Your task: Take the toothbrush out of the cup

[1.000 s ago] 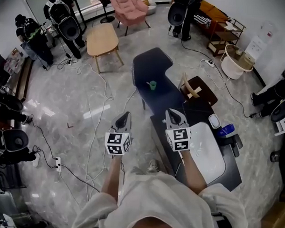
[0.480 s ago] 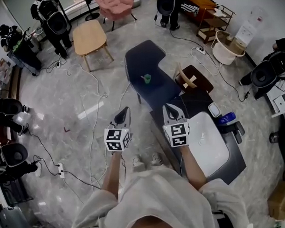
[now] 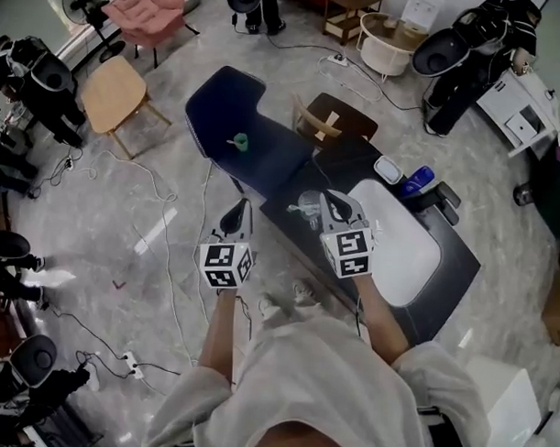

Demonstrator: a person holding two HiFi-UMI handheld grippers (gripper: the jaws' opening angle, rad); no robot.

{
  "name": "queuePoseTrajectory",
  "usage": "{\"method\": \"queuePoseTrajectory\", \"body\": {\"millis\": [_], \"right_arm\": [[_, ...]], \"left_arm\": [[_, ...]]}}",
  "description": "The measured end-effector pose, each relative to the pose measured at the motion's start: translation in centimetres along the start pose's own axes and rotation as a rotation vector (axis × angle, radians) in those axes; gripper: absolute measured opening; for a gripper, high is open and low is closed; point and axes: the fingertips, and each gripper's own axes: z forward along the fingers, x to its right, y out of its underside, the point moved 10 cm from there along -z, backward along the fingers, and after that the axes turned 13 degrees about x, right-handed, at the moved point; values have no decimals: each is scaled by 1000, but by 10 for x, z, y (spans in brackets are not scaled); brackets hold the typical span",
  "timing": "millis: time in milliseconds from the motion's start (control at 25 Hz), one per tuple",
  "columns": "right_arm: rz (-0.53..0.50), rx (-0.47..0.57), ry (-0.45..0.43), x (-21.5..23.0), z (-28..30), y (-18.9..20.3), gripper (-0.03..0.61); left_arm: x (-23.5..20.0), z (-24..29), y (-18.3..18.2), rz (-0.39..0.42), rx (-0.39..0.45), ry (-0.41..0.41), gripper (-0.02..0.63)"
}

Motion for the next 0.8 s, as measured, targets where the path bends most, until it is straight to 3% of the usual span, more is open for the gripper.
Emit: {"method": "queuePoseTrajectory", "body": {"millis": [360,800], "right_arm": [[21,-37,133,31,-37,18,11],[94,-119,121,19,-47,62,12]], "left_arm": [[37,34,14,-12,-35,130,25],[39,25,42,-28,-107,124,25]]}}
